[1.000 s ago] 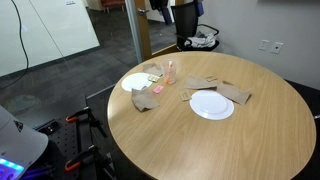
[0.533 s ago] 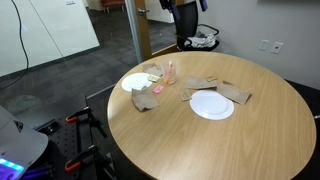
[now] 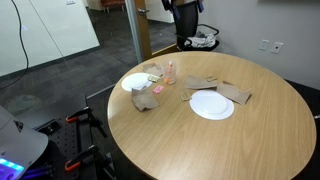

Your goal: Take the marker out of the cup and put it on the table

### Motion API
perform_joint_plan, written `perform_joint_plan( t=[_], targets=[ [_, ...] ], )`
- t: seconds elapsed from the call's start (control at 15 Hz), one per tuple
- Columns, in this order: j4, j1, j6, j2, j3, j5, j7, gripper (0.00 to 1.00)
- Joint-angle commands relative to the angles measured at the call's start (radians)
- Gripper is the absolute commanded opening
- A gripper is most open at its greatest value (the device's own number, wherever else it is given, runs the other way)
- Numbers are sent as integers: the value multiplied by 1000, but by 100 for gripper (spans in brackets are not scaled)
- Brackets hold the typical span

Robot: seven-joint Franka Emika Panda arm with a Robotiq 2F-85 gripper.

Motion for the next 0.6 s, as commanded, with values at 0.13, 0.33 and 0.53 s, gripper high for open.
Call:
perform_joint_plan(
  t=[0.13, 0.33, 0.53],
  targets=[
    [19, 32, 8, 36, 35, 11, 50, 100],
    [10, 47, 18, 49, 56, 37, 55, 100],
    [2, 58, 18, 61, 78, 82, 57, 100]
  ],
)
